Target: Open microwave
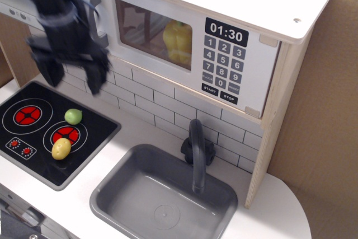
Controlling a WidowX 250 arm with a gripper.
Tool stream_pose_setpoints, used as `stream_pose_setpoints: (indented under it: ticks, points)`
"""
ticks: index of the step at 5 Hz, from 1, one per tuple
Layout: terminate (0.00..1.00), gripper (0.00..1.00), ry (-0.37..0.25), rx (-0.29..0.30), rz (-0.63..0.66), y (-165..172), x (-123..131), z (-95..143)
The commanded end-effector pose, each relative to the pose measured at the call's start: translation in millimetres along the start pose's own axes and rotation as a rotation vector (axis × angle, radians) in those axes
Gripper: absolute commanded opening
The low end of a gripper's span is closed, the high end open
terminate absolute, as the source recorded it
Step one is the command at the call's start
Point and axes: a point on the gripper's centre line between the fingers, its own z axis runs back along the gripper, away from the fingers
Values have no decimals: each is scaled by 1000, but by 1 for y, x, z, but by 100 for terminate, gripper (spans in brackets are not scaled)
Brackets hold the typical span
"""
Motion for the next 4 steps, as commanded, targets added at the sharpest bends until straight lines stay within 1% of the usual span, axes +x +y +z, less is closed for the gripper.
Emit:
stream_pose_setpoints:
  ticks: [1, 2, 3, 4]
  points:
    - [0, 100, -144, -9, -3, 33, 33, 41]
    - [0, 100, -164, -19, -23, 32, 42, 40]
    - [0, 100, -194, -10, -26, 29, 51, 35]
    - [0, 100, -175, -33, -89, 20, 54, 31]
